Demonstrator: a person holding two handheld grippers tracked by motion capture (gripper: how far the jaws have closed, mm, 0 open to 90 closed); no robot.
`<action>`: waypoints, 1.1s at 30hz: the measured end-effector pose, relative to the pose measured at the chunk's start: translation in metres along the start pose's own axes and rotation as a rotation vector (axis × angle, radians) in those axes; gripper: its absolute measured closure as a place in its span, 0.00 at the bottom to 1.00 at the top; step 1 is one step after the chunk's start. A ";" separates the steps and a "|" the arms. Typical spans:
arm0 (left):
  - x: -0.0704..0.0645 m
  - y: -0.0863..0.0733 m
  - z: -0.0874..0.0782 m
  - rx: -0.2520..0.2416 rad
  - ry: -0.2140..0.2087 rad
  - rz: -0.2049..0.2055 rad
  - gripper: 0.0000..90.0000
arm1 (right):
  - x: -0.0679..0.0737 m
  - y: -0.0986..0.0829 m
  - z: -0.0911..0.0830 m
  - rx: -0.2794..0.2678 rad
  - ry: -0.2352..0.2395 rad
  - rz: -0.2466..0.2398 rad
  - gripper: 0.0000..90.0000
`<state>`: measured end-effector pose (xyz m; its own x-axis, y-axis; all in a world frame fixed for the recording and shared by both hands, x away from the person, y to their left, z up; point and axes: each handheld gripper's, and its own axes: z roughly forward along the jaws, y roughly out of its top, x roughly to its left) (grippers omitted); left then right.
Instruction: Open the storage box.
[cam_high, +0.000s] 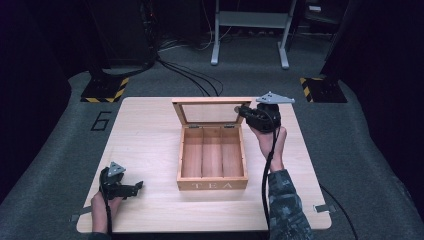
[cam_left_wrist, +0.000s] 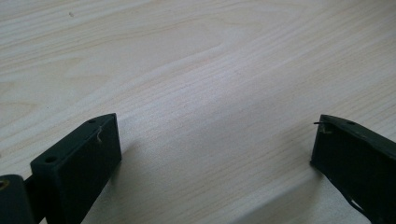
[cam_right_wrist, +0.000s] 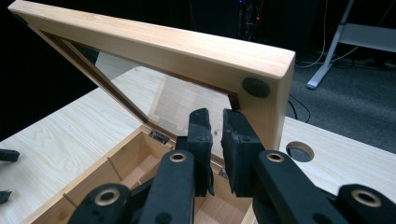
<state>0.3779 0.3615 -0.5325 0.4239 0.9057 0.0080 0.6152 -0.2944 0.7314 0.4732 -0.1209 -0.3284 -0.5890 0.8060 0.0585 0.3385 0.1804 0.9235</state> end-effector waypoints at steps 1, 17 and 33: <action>0.000 0.000 0.000 0.000 0.000 0.000 0.01 | 0.000 0.000 0.000 -0.001 0.000 0.001 0.90; 0.000 0.000 0.000 0.000 0.000 0.000 0.01 | -0.002 0.003 0.003 -0.001 -0.004 0.001 0.90; 0.000 0.000 0.000 0.000 0.000 0.000 0.01 | -0.001 0.003 0.002 -0.006 -0.005 0.000 0.90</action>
<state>0.3779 0.3615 -0.5326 0.4241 0.9056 0.0083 0.6148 -0.2946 0.7315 0.4767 -0.1200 -0.3268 -0.5854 0.8088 0.0562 0.3339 0.1773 0.9258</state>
